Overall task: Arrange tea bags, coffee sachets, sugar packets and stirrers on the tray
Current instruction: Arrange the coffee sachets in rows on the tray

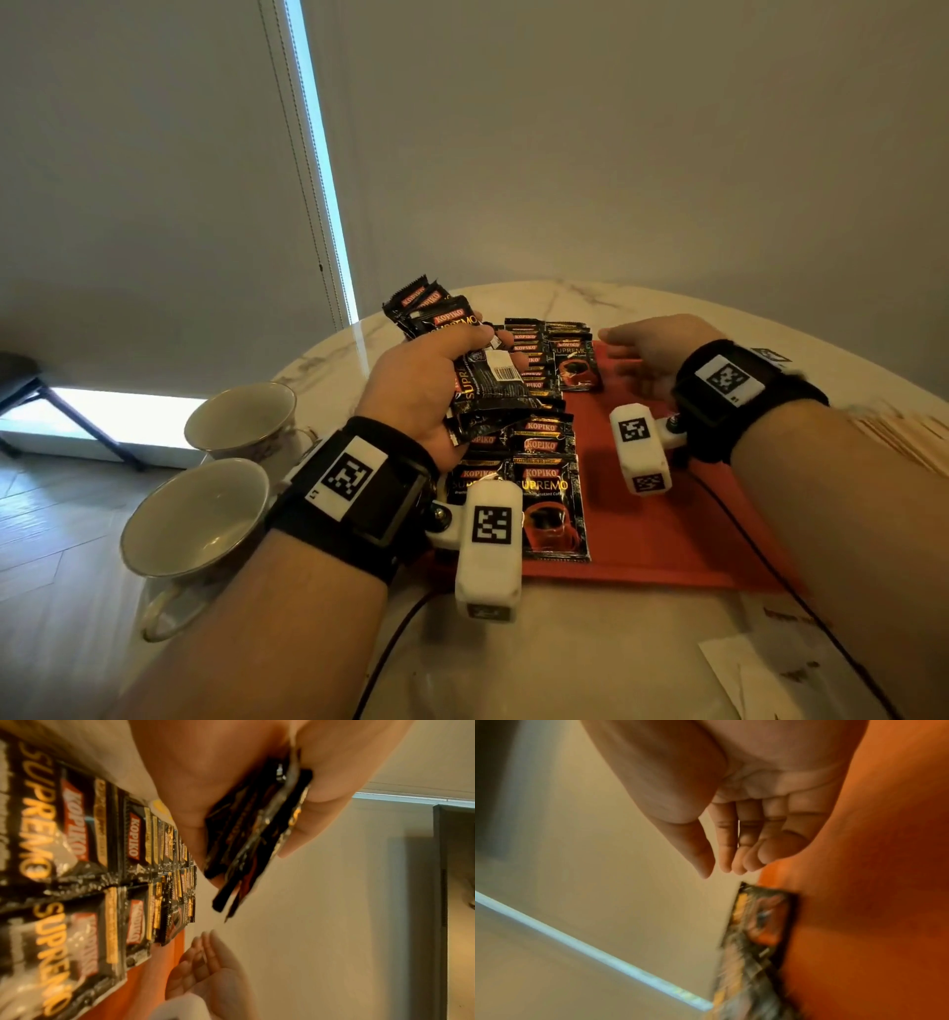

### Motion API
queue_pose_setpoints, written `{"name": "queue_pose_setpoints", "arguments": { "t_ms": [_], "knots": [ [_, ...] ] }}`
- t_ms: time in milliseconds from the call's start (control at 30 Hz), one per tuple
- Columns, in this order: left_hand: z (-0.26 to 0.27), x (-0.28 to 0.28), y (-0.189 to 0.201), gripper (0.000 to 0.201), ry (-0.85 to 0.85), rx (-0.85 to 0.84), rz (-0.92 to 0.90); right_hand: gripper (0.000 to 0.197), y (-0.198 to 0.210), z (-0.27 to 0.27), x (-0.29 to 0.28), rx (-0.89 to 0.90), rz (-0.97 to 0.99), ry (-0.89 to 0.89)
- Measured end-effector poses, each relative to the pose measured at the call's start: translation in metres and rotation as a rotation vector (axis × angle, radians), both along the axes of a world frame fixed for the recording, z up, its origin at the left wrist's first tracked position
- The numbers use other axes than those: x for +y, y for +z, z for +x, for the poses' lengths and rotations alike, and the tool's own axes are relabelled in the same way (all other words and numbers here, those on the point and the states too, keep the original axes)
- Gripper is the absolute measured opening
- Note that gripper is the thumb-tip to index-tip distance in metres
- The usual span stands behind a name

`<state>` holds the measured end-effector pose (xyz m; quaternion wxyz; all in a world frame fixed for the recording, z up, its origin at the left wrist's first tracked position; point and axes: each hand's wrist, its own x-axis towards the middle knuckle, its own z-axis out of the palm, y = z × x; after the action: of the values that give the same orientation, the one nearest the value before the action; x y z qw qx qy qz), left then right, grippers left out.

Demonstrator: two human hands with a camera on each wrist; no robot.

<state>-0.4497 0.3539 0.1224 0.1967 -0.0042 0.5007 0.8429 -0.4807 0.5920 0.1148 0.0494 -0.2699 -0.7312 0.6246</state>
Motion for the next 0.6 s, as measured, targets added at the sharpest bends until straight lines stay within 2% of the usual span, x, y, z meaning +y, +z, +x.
{"name": "queue_pose_setpoints", "arguments": {
  "t_ms": [100, 133, 200, 300, 367, 400, 467, 500, 533, 600],
  "knots": [
    [0.000, 0.001, 0.001, 0.056, -0.009, -0.003, 0.072, 0.020, 0.018, 0.025, -0.023, 0.051, -0.103, 0.186],
    [0.001, 0.002, 0.002, 0.052, 0.006, -0.003, 0.097, 0.024, 0.023, 0.035, -0.033, 0.048, -0.127, 0.280],
    [0.003, 0.004, 0.004, 0.027, 0.060, -0.010, 0.139, 0.037, 0.031, 0.051, -0.052, 0.042, -0.134, 0.438],
    [0.004, 0.007, 0.005, 0.023, 0.124, -0.022, 0.204, 0.054, 0.036, 0.064, -0.072, 0.065, -0.114, 0.528],
    [0.005, 0.008, 0.003, 0.034, 0.127, -0.006, 0.246, 0.050, 0.034, 0.064, -0.077, 0.105, -0.148, 0.516],
    [0.005, 0.009, 0.003, 0.033, 0.139, 0.011, 0.278, 0.047, 0.032, 0.063, -0.077, 0.118, -0.176, 0.510],
    [0.006, 0.008, 0.005, 0.017, 0.197, 0.022, 0.332, 0.036, 0.031, 0.061, -0.077, 0.137, -0.235, 0.504],
    [0.005, 0.007, 0.006, 0.016, 0.224, 0.012, 0.350, 0.032, 0.031, 0.061, -0.076, 0.148, -0.258, 0.500],
    [0.003, 0.006, 0.006, 0.021, 0.240, 0.009, 0.366, 0.029, 0.031, 0.060, -0.075, 0.158, -0.273, 0.491],
    [0.000, 0.006, 0.005, 0.045, 0.239, 0.007, 0.387, 0.026, 0.033, 0.059, -0.073, 0.179, -0.281, 0.462]
  ]
}}
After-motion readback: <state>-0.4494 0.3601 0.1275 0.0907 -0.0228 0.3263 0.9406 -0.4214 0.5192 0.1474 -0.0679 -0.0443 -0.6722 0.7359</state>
